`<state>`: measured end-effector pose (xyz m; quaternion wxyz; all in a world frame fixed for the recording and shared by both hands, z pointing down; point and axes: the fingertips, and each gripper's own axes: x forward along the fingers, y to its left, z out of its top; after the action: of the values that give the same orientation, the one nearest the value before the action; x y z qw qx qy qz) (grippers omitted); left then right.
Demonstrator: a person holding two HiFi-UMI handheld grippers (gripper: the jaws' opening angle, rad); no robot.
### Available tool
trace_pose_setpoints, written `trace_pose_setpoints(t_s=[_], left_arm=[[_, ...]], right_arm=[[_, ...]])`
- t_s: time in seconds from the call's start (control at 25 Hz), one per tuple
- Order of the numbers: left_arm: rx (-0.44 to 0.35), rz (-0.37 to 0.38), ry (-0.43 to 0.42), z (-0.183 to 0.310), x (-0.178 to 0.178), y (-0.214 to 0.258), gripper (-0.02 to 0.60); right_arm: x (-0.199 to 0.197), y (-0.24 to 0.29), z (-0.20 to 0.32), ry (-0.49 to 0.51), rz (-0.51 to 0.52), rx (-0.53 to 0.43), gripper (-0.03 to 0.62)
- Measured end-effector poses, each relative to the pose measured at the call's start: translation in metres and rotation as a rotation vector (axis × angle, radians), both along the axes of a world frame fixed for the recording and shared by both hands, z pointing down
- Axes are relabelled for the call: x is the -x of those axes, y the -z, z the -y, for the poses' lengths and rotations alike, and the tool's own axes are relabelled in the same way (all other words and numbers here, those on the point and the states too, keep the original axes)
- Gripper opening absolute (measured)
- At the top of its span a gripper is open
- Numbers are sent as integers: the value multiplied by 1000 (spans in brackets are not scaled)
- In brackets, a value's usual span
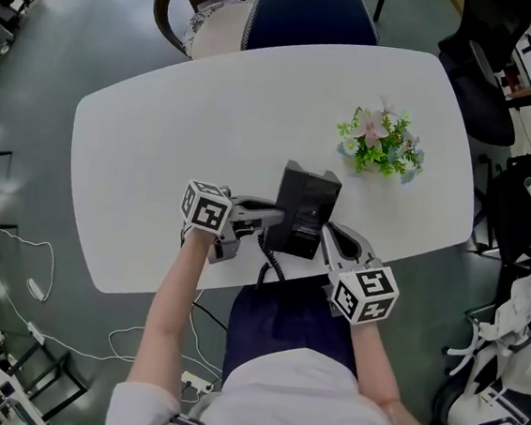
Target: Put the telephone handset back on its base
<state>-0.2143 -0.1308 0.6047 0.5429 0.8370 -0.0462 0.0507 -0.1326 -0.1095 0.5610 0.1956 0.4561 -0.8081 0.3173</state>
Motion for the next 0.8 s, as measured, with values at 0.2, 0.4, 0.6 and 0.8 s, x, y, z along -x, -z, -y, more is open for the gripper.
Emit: trace_pose_setpoints(t_s=[0.2,0.4,0.6,0.8], left_arm=[[-2,74,65,3,3,-7,101],[-56,227,161,9,13,-17,207],[-130,352,164,-2,17,-18,265],[-165,467,132,-26,17,-29,273]], right_arm=[[-4,0,-4,-3,3,-12,41],[-6,5,-7,4,10,-33,41],[-5,10,-11,27,21,-53,41],[-3,15,-11,55,26,-71,41]])
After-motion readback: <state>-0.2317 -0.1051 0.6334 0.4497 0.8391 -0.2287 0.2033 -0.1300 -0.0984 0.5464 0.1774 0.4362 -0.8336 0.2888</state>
